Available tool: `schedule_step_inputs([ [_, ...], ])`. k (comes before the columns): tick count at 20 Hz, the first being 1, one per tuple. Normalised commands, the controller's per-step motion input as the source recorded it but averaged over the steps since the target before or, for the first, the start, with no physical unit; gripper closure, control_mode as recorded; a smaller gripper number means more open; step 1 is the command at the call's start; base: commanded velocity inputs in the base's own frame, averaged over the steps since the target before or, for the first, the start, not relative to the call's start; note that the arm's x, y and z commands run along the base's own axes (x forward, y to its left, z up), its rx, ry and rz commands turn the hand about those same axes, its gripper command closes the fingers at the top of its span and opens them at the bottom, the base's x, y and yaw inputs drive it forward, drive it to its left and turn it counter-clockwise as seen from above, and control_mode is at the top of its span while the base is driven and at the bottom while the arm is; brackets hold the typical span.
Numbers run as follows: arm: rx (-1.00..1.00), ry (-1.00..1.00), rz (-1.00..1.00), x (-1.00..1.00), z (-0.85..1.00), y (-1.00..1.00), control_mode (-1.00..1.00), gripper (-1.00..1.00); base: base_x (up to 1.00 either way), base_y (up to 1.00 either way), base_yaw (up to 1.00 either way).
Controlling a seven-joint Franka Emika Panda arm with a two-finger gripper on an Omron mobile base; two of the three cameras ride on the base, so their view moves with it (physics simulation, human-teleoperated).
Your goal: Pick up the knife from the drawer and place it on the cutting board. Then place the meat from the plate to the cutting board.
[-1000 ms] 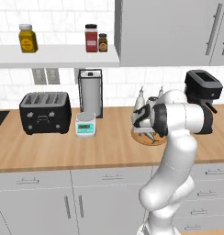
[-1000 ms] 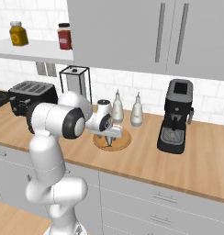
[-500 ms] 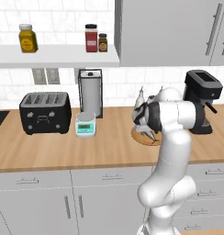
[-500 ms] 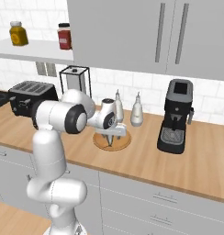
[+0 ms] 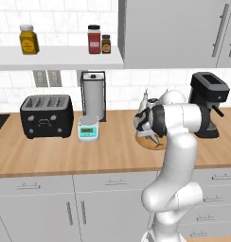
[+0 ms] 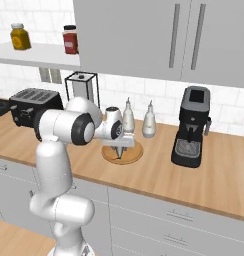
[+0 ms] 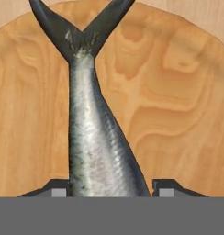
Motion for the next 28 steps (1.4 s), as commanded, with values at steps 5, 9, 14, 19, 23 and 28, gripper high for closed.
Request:
schedule_step_inputs([
  [5,0.0,0.0,0.0,-0.13,0.1,0.02,-1.0,1.0,0.0,0.0,0.0],
  [9,0.0,0.0,0.02,-0.63,0.94,0.24,-1.0,1.0,0.0,0.0,0.0],
  [14,-0.02,0.0,0.07,-0.98,0.95,0.04,-1.0,1.0,0.0,0.0,0.0],
  [19,-0.02,-0.06,0.11,-1.0,0.9,0.0,-1.0,1.0,0.0,0.0,0.0],
  [23,-0.04,-0.1,0.17,-1.0,0.63,0.0,-1.0,1.0,0.0,0.0,0.0],
  [28,-0.01,-0.37,0.14,-1.0,0.36,-0.01,-1.0,1.0,0.0,0.0,0.0],
])
